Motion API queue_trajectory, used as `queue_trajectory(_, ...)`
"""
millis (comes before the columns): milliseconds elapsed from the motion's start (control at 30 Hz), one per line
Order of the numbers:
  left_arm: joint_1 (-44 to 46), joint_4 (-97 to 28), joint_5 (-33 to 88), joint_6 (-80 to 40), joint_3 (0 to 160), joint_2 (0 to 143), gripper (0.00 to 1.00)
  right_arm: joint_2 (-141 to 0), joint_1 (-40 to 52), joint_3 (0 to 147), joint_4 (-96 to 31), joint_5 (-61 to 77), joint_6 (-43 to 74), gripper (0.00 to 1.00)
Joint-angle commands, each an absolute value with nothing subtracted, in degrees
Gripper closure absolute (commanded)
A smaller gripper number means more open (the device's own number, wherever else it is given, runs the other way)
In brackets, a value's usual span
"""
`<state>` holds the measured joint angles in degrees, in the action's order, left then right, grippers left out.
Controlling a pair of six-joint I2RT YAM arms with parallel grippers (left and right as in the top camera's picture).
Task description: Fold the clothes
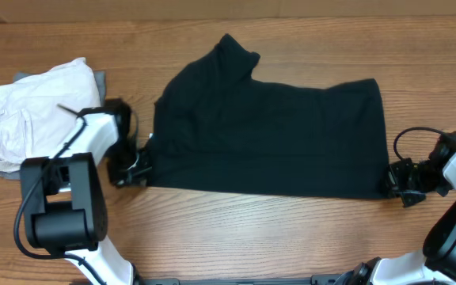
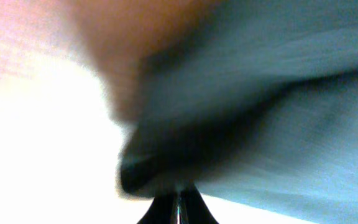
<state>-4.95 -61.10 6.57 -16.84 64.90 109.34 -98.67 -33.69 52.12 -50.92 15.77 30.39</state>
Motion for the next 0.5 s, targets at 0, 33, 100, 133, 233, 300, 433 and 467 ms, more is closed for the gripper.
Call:
queue_trajectory(0, -8.4, -64.5, 5.6, -17.9, 63.3, 110.8, 0.96, -95.6, -34.7, 51.1, -51.4, 4.9, 30.0, 0.96)
queue_trajectory(33, -9.0, -65.9, 5.8, -17.5, 63.3, 110.8, 0.96, -94.8, -34.7, 51.1, -51.5, 4.4, 30.0, 0.96)
queue_trajectory(100, -9.5, -67.8, 5.8, -16.7, 63.3, 110.7, 0.96, -93.7, -34.7, 51.1, -51.5, 4.6, 30.0, 0.96)
queue_trajectory(133, -9.5, -68.6, 5.8, -16.7, 63.3, 110.7, 0.96, -93.3, -34.7, 51.1, -51.5, 4.8, 30.0, 0.96)
queue_trajectory(233, -9.4, -69.7, 5.8, -16.3, 63.3, 109.9, 0.96, -92.2, -34.7, 51.1, -51.8, 5.3, 30.0, 0.96)
queue_trajectory(300, -9.4, -70.1, 5.8, -16.0, 63.5, 108.2, 0.96, -91.5, -34.7, 51.2, -51.8, 5.7, 30.0, 0.95)
queue_trajectory(433, -9.1, -70.2, 5.9, -14.8, 65.6, 102.2, 0.96, -89.2, -34.7, 53.8, -53.4, 12.8, 26.9, 0.89)
queue_trajectory(467, -8.9, -69.8, 5.9, -14.7, 66.3, 100.1, 0.96, -88.3, -34.7, 55.0, -53.8, 15.2, 26.0, 0.87)
